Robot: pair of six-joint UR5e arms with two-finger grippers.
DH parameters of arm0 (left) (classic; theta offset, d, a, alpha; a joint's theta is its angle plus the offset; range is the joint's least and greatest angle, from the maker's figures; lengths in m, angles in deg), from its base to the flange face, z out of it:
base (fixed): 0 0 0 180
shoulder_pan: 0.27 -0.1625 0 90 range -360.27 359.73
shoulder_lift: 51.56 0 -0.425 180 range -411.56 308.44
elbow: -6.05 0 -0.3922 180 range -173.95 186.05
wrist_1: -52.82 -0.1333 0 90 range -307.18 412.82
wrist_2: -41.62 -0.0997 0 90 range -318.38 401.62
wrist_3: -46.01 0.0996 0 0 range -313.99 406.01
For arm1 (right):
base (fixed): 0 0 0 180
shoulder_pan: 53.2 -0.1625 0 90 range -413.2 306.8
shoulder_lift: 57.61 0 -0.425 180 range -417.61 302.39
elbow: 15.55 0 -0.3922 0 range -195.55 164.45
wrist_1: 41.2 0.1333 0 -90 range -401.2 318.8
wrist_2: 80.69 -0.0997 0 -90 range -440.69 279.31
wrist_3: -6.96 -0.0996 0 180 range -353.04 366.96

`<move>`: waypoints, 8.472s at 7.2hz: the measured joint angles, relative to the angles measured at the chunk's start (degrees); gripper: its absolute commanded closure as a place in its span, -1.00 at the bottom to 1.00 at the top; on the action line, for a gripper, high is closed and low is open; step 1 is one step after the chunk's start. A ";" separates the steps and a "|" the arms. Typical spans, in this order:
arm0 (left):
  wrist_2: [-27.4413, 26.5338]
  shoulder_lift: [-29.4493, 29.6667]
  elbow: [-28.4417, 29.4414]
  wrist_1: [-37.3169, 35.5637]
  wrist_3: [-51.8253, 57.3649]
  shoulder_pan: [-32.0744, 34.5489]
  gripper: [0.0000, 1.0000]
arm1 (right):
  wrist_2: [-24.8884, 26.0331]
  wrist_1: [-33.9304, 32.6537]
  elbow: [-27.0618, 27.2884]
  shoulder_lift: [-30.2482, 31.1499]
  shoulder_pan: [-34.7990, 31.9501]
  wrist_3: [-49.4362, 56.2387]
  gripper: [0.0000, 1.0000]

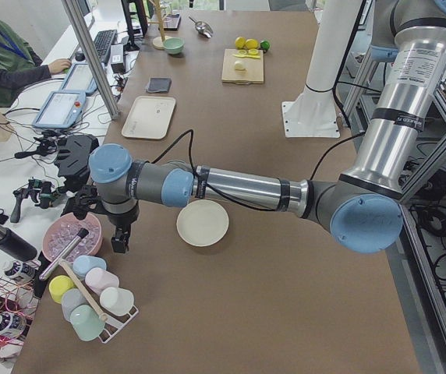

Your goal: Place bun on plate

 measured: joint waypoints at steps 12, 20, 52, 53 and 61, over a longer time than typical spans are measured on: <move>2.17 -8.80 -2.44 17.86 0.25 -14.23 -0.96 | -0.21 0.17 7.11 -1.07 9.01 -1.58 -1.00; 1.97 -10.39 7.39 27.85 0.86 -22.78 -0.47 | 0.07 0.17 8.09 -2.39 9.73 -1.56 -1.00; -33.65 10.17 -14.61 33.46 -57.96 -65.44 -0.94 | -2.41 0.17 8.06 -3.78 13.89 -4.18 -1.00; -33.62 10.45 -14.77 33.46 -57.87 -64.12 -0.94 | -2.39 0.17 8.11 -3.65 13.86 -4.19 -1.00; -16.84 9.77 -11.19 26.98 -36.60 -36.98 -0.94 | -3.91 0.13 12.96 7.40 21.03 -7.03 -1.00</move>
